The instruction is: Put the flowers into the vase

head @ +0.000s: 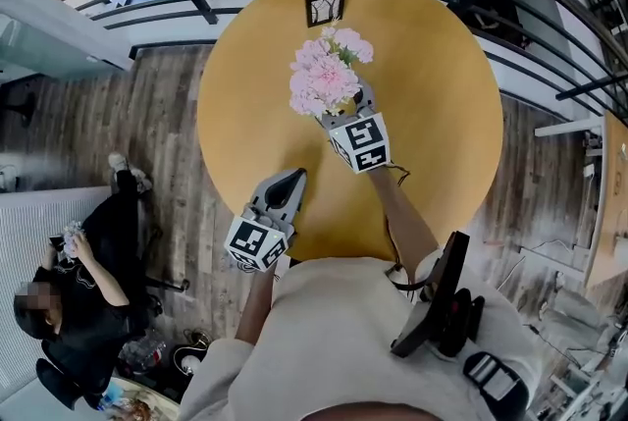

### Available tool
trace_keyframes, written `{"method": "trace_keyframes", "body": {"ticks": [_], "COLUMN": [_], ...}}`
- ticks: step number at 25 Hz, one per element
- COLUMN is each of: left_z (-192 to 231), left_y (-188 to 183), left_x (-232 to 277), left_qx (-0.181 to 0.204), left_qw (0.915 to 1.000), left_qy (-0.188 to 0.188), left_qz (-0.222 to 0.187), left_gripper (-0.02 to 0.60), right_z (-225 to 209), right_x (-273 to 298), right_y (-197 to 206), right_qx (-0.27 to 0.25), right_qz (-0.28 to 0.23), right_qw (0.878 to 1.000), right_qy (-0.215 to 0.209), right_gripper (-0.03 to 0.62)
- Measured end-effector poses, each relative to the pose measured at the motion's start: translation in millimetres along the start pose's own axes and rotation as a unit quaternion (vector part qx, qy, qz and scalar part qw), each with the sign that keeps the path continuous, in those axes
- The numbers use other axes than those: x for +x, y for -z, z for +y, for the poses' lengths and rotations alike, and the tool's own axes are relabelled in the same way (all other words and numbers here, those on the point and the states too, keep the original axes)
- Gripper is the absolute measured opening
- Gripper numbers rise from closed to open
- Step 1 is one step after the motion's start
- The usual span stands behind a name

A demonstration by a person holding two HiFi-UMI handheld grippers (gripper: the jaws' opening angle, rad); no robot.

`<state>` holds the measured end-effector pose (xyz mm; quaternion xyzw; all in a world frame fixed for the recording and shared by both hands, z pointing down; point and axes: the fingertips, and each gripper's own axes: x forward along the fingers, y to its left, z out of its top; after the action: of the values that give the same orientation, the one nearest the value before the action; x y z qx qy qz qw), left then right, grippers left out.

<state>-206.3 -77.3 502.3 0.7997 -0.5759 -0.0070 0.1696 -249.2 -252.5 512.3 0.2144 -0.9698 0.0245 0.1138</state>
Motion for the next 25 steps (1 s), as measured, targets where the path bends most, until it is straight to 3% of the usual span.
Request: {"method": "trace_keyframes", "body": {"ticks": [5,10,25], "left_z": [3.4,8.2,13.0], "left_y": [1.1,3.3,-1.3], "left_x": [-5.7,-8.7,-9.1], "left_qx": [-0.003,-0.008,-0.004], "left_qw": [1.0000,0.9999,1.0000], "left_qy": [-0.004,-0.005,-0.001], "left_qz": [-0.004,-0.006,-0.007], "left_gripper": [0.006,0.006,0.006], "right_z": [3.8,3.6,0.9], "right_x": [5.9,5.6,-13.3], "right_y": [9.8,1.2,22.0], "right_qx": [-0.019,-0.059,-0.023], "right_qz": [0.024,0.004,0.031], "right_qw": [0.999,0.998,0.998], "right_qy": [0.022,0.037,0.040], "right_gripper": [0.374,0.390,0.388]}}
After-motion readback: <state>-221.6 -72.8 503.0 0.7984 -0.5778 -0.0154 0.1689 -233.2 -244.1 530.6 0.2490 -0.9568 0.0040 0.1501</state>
